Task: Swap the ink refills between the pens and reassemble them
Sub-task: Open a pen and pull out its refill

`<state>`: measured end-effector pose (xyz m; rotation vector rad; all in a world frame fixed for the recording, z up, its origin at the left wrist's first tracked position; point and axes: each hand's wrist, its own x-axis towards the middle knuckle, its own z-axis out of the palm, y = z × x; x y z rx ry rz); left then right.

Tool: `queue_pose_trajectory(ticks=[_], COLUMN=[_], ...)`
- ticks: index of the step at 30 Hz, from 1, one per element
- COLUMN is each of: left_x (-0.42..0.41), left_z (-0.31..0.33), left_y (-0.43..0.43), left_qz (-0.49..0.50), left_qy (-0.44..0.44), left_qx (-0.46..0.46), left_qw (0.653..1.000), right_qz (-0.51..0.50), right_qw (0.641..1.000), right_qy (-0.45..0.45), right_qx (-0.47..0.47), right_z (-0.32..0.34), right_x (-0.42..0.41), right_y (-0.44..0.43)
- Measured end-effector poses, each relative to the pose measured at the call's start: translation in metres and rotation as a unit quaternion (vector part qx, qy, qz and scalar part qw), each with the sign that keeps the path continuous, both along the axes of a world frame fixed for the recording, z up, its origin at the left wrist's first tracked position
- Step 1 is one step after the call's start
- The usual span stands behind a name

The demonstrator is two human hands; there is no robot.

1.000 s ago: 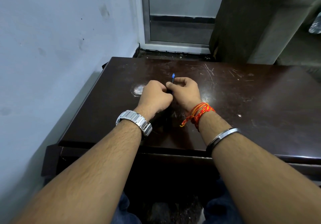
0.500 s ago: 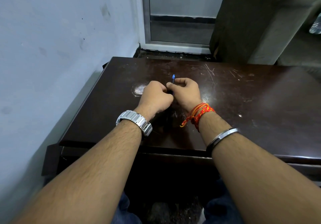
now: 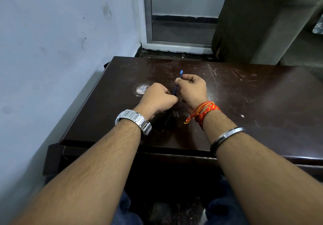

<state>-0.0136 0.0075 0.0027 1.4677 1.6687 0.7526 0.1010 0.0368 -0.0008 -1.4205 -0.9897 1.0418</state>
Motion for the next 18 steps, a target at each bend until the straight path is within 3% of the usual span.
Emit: queue_pose_trajectory(ticks=[8,18], left_x=[-0.0089,-0.0081], left_z=[-0.0008,-0.0033], left_y=[0.0035,0.0049], left_qz=[0.082,0.085], left_qy=[-0.074,-0.056], left_qx=[-0.049,-0.052], left_qw=[0.993,0.993], right_qz=[-0.022,-0.041], right_qw=[1.0,0.999], right_qy=[-0.012,-0.029], right_qx=[0.004,-0.013], right_z=[0.0046,0.0069], right_x=[0.0017,0.0012], right_y=[-0.0048,-0.0078])
